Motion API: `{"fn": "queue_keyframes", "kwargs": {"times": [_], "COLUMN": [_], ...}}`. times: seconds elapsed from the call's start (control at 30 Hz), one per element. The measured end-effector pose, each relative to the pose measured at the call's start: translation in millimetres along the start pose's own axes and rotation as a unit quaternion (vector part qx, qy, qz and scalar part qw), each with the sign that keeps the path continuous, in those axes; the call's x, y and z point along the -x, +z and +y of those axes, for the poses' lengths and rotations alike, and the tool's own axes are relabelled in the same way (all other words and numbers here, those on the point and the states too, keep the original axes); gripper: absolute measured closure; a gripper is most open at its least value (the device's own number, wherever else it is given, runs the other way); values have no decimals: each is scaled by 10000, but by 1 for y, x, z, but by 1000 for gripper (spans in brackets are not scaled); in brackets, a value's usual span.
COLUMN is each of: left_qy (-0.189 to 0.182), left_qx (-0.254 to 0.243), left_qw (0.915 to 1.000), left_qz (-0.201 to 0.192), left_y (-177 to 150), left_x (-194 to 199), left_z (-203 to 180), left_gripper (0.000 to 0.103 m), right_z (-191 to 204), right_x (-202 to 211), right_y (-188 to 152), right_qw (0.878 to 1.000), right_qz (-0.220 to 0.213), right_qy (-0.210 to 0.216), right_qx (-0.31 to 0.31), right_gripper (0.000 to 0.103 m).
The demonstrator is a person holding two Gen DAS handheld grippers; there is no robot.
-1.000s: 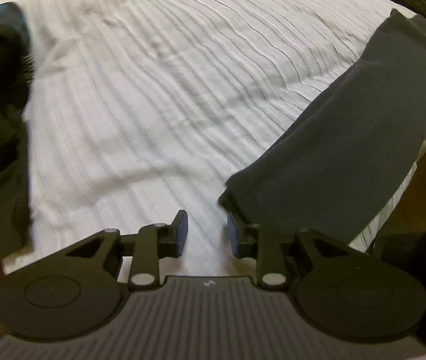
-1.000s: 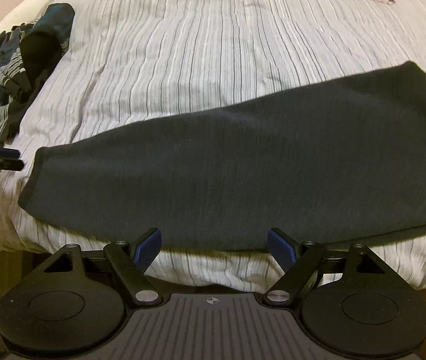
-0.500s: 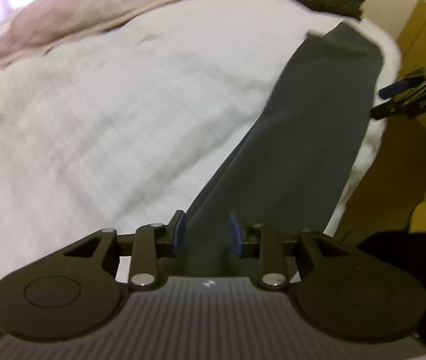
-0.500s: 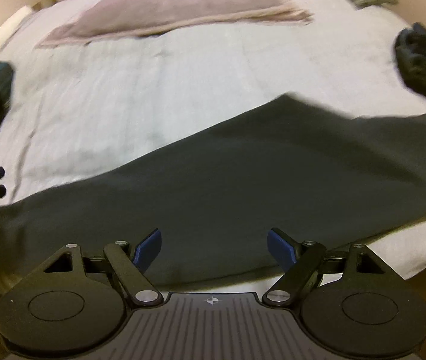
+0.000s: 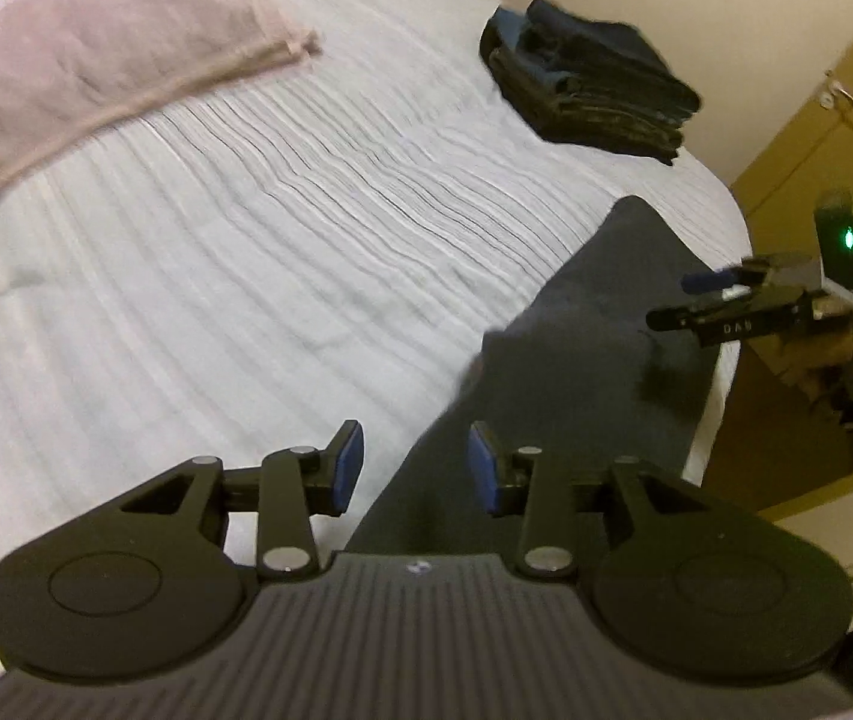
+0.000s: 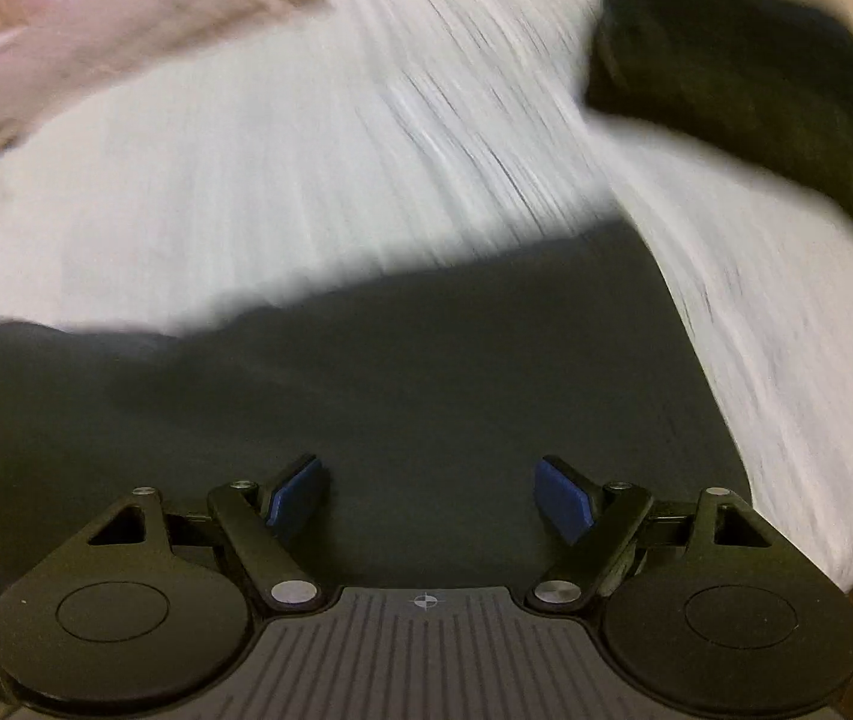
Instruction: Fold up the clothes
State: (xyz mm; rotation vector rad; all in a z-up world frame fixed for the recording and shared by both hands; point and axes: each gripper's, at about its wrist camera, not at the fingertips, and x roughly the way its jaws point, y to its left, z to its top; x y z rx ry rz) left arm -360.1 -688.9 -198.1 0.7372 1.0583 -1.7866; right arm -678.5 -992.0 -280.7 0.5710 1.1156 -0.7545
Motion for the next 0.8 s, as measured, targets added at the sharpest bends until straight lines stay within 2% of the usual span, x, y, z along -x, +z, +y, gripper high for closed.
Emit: {"fn": "queue_keyframes", "kwargs": {"times": [0.07,0.13,0.23,0.37,0.47,0.63,0.7,0.8], "left_qy": [-202,-487,-974,-1496,-1899,-2313,-2361,-2279], "left_qx": [317,799,1506,1755,1464,762,593,622], "left_qw": [9992,9953,9826,9664,9631,9626,9629,9661], "left_qz": [151,244,482,1132,1224,1188,1165,1040], "left_y": [20,34,48,51,49,38,34,34], "left_x": [-26,-48,-83,-127,-133,-111,-97,-81], "left_z": [2,9,23,26,8,-29,-30,-11], "left_gripper": [70,70,70,70,71,70,70,69], "right_z": [-21,-23,-27,-32,-34,-36,-36,-37], "right_x": [-8,-8,-8,-7,-7,-7,-8,-6], "right_y": [-7,-9,-12,-16,-18,-19,-19,-21], "right_qw": [9998,9998,9996,9992,9989,9986,9984,9982], "right_qz": [166,192,232,286,336,424,458,489], "right_qy": [85,107,139,183,179,162,155,151], "right_qx": [-98,-26,83,228,256,283,294,308], "right_gripper": [23,23,23,23,23,20,20,19]}}
